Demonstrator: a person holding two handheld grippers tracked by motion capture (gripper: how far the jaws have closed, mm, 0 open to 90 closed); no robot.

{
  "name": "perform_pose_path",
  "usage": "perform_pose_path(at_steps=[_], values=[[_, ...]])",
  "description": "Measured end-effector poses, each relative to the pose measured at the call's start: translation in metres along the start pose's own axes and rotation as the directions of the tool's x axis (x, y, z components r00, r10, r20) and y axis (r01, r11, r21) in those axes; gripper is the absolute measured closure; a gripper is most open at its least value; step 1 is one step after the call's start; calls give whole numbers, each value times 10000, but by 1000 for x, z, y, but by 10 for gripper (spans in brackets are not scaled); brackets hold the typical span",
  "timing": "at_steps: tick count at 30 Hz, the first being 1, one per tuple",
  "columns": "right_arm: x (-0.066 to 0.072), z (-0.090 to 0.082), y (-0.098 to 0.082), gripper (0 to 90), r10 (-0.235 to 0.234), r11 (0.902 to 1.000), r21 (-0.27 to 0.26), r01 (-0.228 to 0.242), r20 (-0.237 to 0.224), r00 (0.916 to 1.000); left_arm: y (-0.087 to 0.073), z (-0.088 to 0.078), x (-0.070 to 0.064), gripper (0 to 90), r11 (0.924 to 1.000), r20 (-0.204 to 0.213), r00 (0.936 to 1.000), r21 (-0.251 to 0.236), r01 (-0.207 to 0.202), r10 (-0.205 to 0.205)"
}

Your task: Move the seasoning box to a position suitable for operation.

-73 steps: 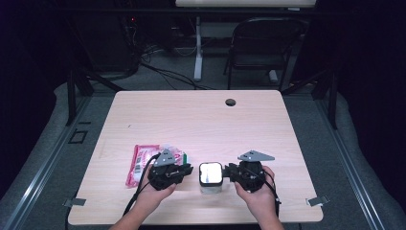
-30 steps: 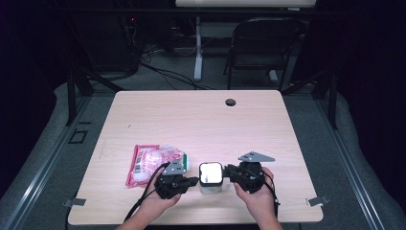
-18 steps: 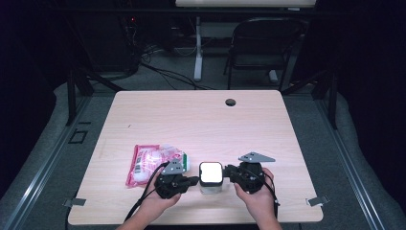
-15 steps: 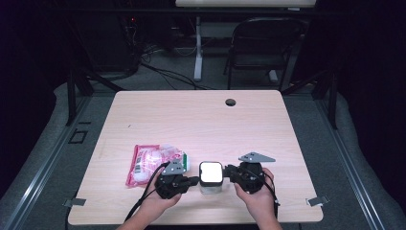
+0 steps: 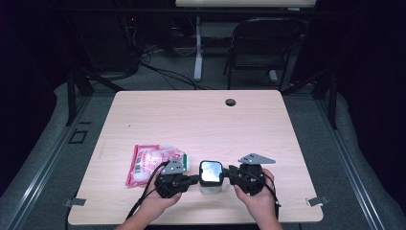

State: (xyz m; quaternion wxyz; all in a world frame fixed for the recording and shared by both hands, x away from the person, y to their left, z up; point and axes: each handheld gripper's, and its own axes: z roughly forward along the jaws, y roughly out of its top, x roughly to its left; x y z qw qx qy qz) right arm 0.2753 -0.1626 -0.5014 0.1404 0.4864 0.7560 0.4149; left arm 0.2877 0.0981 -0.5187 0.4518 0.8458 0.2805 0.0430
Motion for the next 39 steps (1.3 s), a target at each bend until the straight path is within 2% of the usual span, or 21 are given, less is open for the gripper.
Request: perform_pose_path(at_steps=[10,20,22,30,35,39], values=[[10,-11,-3,617,-358,9993,-114,353,-516,9980,8,0,-3,897,10000,201,9998,33,38,-39],[17,-14,-5,518,-473,9989,-102,466,-859,9952,14,0,-4,896,9999,244,9997,-128,27,-24],[19,-14,-6,502,-606,9982,-74,602,-924,9939,16,1,-4,896,9999,260,9997,-123,24,-21],[28,-12,-8,471,-1048,9944,11,1053,-874,9906,20,1,-5,894,9995,305,9995,-279,120,-112],[32,-8,-9,449,-1330,9908,157,1341,-588,9894,23,-1,-6,893,9994,338,9994,-340,87,-75],[34,-4,-9,449,-1310,9913,48,1312,-339,9908,24,0,-8,887,9991,336,9994,-417,76,-62]])
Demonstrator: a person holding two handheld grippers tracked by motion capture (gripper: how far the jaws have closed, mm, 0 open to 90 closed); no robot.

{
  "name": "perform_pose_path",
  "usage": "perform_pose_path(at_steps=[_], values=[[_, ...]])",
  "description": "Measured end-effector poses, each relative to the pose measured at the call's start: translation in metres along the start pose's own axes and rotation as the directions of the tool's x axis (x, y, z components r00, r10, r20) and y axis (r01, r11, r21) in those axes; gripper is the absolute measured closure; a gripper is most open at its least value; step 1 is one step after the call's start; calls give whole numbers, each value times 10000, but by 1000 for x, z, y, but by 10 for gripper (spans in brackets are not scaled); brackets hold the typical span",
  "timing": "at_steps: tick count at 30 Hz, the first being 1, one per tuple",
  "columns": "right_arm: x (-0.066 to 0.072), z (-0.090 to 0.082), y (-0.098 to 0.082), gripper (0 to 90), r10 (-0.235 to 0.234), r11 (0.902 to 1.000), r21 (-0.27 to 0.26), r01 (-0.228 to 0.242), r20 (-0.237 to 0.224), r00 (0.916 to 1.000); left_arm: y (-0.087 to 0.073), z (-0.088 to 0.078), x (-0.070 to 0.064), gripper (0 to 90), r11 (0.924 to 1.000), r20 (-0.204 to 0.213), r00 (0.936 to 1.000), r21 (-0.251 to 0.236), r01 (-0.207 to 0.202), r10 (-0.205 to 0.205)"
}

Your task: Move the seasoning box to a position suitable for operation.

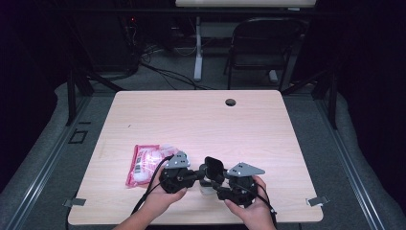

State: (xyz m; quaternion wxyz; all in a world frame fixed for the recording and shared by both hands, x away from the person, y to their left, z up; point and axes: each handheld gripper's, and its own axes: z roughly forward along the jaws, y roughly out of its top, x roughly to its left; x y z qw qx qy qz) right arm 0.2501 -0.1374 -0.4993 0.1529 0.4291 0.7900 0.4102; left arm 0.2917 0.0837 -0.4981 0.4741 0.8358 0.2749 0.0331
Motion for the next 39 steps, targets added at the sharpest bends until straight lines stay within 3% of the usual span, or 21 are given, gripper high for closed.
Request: perform_pose_path(at_steps=[7,18,19,20,39], values=[[1,2,-2,452,-71,9999,-96,73,184,9998,-1,2,-1,866,9998,-72,9998,102,-180,181],[-1,1,-2,459,76,9999,-74,-75,77,9999,-8,6,9,820,9996,-531,9986,277,98,-83],[-1,1,-2,461,126,9999,-120,-125,80,9999,-8,7,9,815,9996,-731,9973,277,60,-40],[-1,1,-2,461,125,9998,-126,-124,77,9999,-9,7,10,813,9995,-594,9982,303,36,-18],[-3,-3,-2,517,160,9995,-285,-161,-35,9999,-11,10,10,799,9991,-639,9978,400,-125,151]])
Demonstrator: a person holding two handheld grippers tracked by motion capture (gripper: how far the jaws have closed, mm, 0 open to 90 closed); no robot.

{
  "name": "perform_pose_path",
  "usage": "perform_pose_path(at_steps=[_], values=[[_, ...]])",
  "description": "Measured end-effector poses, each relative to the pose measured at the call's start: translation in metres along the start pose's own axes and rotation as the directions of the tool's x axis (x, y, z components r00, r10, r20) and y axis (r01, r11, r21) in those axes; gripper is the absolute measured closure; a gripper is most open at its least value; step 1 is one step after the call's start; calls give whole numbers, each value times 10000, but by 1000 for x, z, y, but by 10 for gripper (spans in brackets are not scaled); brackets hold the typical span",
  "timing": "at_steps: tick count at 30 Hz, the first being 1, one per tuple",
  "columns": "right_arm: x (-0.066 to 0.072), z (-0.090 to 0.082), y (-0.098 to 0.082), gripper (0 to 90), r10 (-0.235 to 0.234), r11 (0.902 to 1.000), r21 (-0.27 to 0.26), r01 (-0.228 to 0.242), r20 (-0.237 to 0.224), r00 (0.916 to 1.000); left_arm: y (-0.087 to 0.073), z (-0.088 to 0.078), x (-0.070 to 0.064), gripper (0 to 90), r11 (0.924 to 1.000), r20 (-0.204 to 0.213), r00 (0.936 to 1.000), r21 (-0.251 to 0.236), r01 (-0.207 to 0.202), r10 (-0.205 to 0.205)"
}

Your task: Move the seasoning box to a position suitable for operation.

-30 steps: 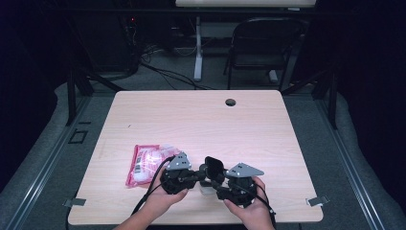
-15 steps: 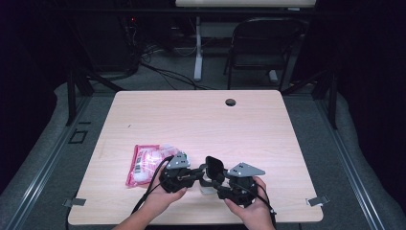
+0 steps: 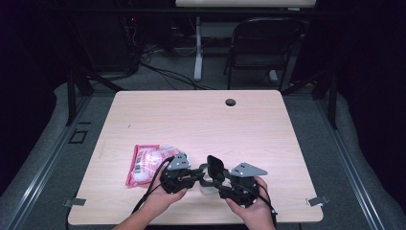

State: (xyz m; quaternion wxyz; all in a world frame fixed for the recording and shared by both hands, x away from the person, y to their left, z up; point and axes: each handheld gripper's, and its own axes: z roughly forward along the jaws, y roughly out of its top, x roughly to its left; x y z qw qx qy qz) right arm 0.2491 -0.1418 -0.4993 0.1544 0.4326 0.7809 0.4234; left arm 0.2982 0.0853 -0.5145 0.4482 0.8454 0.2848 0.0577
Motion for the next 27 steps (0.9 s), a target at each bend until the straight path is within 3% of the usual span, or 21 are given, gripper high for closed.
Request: perform_pose_path(at_steps=[9,11,12,14,20,27], values=[[-3,-8,2,549,-28,10000,-55,28,10,10000,0,0,-2,800,10000,-196,9998,-19,-57,57],[-4,-10,2,549,26,10000,-74,-26,46,10000,0,1,-1,800,9999,-46,10000,-68,-89,88],[-5,-11,2,550,86,9999,-116,-86,76,9999,0,0,-2,800,10000,-217,9997,-35,-86,85],[-6,-13,2,554,166,9997,-153,-164,103,9998,-1,0,0,800,10000,-12,10000,-59,-60,60],[-11,-22,2,604,100,9999,-70,-98,220,9997,-1,0,0,800,10000,16,10000,-45,-52,52],[-13,-28,1,637,395,9991,145,-402,444,9982,-1,0,0,800,10000,36,10000,-48,-59,59]])
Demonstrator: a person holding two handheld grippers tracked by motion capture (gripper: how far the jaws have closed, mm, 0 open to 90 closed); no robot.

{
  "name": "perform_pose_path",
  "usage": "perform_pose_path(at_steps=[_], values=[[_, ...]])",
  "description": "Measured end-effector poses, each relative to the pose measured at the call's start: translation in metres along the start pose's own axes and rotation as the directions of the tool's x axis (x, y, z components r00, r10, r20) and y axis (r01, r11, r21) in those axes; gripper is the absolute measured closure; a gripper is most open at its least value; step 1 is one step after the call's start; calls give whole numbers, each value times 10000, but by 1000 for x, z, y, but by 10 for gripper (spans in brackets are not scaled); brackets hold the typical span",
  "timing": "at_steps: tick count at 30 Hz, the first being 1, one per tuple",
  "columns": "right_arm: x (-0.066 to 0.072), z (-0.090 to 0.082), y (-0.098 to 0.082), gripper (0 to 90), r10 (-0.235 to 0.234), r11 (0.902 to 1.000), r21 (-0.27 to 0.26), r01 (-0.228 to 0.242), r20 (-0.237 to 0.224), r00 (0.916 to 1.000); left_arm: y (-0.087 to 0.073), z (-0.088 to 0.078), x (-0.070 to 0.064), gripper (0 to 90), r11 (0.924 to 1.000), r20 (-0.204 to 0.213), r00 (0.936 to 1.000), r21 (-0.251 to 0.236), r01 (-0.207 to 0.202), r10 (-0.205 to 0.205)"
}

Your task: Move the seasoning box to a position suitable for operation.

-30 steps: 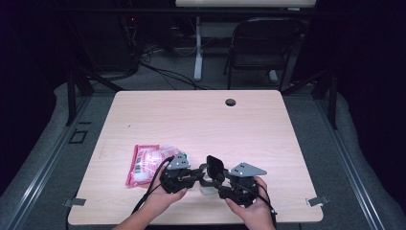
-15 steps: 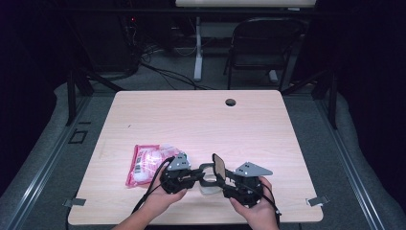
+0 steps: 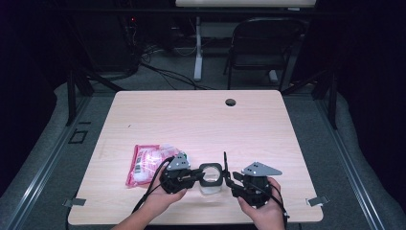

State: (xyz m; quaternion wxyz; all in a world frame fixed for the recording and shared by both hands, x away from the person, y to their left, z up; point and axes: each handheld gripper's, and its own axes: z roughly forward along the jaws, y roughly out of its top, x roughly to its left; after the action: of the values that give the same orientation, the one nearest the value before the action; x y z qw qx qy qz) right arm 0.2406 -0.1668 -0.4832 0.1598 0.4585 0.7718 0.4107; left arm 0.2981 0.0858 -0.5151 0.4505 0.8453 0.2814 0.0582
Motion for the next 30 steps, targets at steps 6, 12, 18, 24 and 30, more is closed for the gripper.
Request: perform_pose_path(at_steps=[6,12,18,24,30], values=[[-2,-2,0,660,252,9995,183,-252,6,9997,0,0,0,800,10000,5,10000,6,1,-1],[-4,-4,1,685,346,9985,427,-350,97,9994,0,0,0,800,10000,-16,10000,18,-52,52],[-3,-3,0,689,453,9978,492,-452,6,9990,0,0,0,800,10000,-3,10000,-3,-9,9],[-2,4,-2,647,583,9978,309,-583,37,9983,-1,0,0,799,10000,1,10000,-27,57,-57],[-2,6,-3,683,758,9971,42,-759,149,9970,-1,0,-1,793,10000,-67,10000,-56,72,-72]])
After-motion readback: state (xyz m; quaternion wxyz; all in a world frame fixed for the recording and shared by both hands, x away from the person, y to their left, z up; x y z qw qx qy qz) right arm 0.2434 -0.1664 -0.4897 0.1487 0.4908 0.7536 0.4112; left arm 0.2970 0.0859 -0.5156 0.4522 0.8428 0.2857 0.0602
